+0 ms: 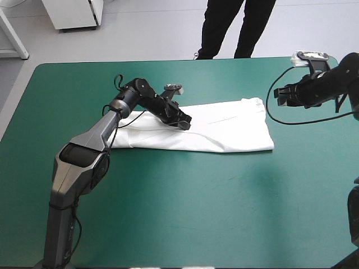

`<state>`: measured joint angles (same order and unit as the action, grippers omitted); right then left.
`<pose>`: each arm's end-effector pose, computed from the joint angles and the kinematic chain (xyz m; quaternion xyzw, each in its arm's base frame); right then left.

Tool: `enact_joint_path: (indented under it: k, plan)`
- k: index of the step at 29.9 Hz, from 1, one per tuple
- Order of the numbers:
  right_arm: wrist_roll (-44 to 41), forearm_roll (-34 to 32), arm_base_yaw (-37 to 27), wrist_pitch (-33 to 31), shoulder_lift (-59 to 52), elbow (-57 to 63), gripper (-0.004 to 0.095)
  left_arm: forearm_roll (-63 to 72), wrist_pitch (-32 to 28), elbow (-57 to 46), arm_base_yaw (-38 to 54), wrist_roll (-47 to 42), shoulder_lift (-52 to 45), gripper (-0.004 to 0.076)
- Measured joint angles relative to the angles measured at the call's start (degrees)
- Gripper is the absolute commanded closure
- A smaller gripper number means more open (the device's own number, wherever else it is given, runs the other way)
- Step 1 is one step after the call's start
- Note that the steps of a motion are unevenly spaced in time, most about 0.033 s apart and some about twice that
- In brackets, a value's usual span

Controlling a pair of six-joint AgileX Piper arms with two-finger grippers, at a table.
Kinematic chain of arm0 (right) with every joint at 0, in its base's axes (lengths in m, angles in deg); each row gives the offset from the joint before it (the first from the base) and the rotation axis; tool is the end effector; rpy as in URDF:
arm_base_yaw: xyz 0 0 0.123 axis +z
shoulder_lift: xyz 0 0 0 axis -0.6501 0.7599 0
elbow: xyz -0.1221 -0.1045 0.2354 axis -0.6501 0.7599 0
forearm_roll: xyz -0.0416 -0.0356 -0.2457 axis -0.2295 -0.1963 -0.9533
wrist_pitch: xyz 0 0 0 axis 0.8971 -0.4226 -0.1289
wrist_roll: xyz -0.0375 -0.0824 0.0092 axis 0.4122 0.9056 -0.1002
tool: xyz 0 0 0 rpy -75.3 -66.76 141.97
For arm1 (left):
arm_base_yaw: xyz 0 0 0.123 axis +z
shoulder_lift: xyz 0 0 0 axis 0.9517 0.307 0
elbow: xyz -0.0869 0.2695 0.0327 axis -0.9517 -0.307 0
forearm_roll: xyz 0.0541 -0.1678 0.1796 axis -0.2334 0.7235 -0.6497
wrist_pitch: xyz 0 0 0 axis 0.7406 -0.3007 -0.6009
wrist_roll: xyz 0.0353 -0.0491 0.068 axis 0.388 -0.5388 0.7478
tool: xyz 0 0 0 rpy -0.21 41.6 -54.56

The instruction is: Fold the cloth

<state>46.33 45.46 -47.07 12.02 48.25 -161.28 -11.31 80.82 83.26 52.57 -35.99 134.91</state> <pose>0.3588 -0.0118 0.3699 -0.0563 0.9547 0.1234 0.2650 0.4507 -0.2178 0.2048 0.2831 0.8931 -0.3237 0.1320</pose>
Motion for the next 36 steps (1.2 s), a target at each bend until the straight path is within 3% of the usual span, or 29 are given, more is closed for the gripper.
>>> enact_joint_path:
  k: [6, 15, 36]
  plan:
    - [0.3, 1.13, 0.0, 0.42, 9.07, 0.0, 0.0367, 0.12, 0.37, 0.21, -0.02, -0.03, 0.15, 0.0733]
    - [3.96, 8.95, 0.0, -0.31, 20.5, 0.0, 0.0368, -0.89, 1.67, 0.41, -0.07, -0.03, 0.15, 0.0733]
    - [6.19, 18.04, 0.23, -0.59, 27.66, -3.27, 0.0369, -0.43, 2.64, 1.55, 0.22, -2.46, 1.86, 0.0733]
